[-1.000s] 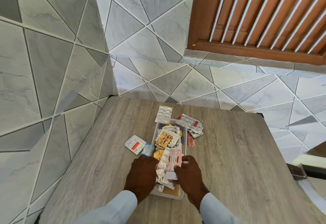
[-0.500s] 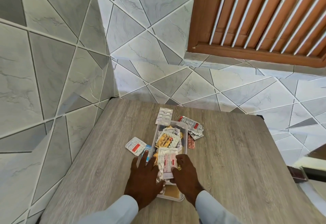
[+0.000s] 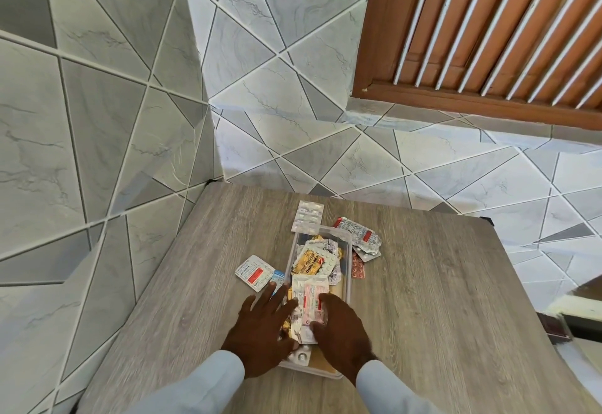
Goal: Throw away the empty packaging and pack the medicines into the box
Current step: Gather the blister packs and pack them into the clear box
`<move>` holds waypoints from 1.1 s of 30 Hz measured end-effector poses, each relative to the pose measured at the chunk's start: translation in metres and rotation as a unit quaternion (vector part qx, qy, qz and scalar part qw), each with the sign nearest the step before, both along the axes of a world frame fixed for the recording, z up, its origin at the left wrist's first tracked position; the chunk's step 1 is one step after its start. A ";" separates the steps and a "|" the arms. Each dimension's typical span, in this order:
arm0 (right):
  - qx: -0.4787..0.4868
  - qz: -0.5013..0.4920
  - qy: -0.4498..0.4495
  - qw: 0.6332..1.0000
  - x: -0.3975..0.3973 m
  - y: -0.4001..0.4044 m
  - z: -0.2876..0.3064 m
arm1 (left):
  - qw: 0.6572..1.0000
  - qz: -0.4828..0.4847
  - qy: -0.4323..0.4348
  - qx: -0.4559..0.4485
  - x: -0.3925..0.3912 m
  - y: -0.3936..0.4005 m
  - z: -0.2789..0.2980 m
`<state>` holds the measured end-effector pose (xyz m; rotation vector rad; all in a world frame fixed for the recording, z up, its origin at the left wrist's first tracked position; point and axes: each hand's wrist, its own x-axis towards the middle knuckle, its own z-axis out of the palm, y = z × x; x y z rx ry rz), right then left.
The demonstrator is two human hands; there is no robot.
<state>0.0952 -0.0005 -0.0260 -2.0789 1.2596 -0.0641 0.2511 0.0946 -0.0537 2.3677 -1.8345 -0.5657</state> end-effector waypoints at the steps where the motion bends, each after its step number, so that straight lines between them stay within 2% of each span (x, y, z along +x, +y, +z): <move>1: -0.011 0.006 0.011 1.000 0.002 0.001 -0.001 | 1.000 -0.002 -0.004 -0.003 0.000 0.000 -0.002; 6: -0.038 0.026 0.023 0.999 0.011 0.007 -0.004 | 0.998 0.012 0.046 -0.045 0.003 0.002 0.003; 10: -0.046 -0.015 -0.026 0.998 0.014 -0.001 0.006 | 0.986 0.070 0.101 -0.113 0.020 0.004 0.008; 13: -0.055 -0.061 -0.046 0.996 0.012 -0.013 0.013 | 0.979 0.097 0.129 -0.125 0.047 0.004 0.005; 17: -0.061 -0.125 -0.039 0.990 0.009 -0.026 0.017 | 0.979 0.086 0.136 -0.122 0.072 -0.001 0.002; 19: -0.049 -0.138 -0.038 0.989 0.009 -0.025 0.018 | 0.982 0.051 0.122 -0.138 0.067 -0.008 0.011; 22: -0.017 -0.104 -0.016 0.994 0.013 -0.016 0.017 | 0.987 -0.036 0.069 -0.140 0.045 -0.016 0.019; 25: 0.006 -0.073 -0.003 0.997 0.019 -0.008 0.013 | 0.989 -0.081 0.040 -0.118 0.030 -0.017 0.014; 28: -0.008 -0.040 -0.005 0.999 0.022 -0.009 0.009 | 0.981 -0.108 0.012 -0.160 0.025 -0.019 0.006; 31: -0.006 -0.028 -0.020 0.999 0.022 -0.018 0.007 | 0.985 -0.093 0.040 -0.139 0.024 -0.024 0.009; 33: -0.012 -0.020 -0.042 0.999 0.021 -0.029 0.008 | 0.985 -0.034 0.057 -0.159 0.030 -0.031 0.010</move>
